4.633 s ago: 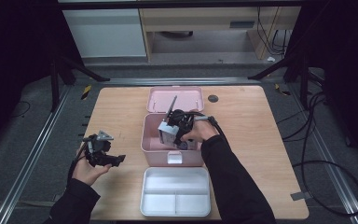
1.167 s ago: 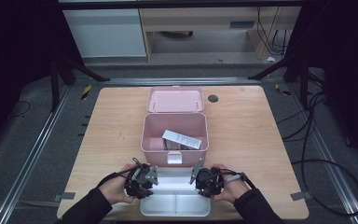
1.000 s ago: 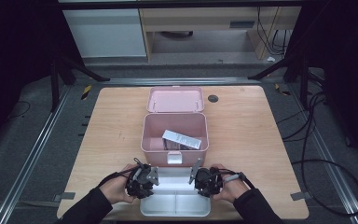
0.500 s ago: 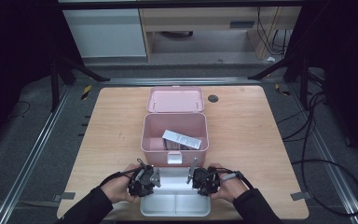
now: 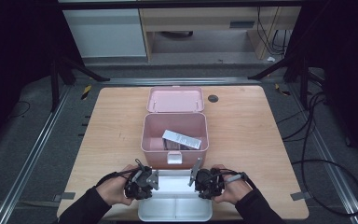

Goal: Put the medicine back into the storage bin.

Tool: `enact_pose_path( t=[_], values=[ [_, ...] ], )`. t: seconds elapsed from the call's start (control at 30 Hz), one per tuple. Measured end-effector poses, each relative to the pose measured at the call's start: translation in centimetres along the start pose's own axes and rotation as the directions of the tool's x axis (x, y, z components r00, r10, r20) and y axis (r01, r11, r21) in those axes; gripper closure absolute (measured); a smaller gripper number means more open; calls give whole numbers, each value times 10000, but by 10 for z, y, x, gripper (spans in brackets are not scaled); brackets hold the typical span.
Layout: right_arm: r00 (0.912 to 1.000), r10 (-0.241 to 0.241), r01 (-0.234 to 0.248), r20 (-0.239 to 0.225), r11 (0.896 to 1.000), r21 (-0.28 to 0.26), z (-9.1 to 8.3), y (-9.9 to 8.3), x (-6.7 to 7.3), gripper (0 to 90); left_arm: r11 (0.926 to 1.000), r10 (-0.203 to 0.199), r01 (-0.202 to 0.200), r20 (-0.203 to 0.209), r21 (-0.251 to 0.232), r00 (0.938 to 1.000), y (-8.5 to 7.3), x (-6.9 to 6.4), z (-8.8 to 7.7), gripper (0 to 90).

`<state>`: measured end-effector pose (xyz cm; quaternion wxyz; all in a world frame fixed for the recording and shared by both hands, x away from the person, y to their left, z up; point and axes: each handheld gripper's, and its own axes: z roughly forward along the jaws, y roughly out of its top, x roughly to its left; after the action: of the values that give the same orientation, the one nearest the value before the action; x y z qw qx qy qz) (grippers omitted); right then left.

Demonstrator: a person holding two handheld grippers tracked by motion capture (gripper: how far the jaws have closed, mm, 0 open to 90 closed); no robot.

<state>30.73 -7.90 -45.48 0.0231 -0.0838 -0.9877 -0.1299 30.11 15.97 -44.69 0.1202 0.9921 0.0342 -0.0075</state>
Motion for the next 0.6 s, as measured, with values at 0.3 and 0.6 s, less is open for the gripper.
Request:
enact_pose_path(
  t=[0.3,0.6],
  values=[
    [9996,-100,95,-250,9998,-177,-40,-1,16,862,9995,200,-199,11,-226,9998,12,-17,-40,881],
    [9997,-230,236,108,9980,-589,-82,5,13,864,9988,391,-397,-219,-284,9990,22,-10,-75,886]
  ],
)
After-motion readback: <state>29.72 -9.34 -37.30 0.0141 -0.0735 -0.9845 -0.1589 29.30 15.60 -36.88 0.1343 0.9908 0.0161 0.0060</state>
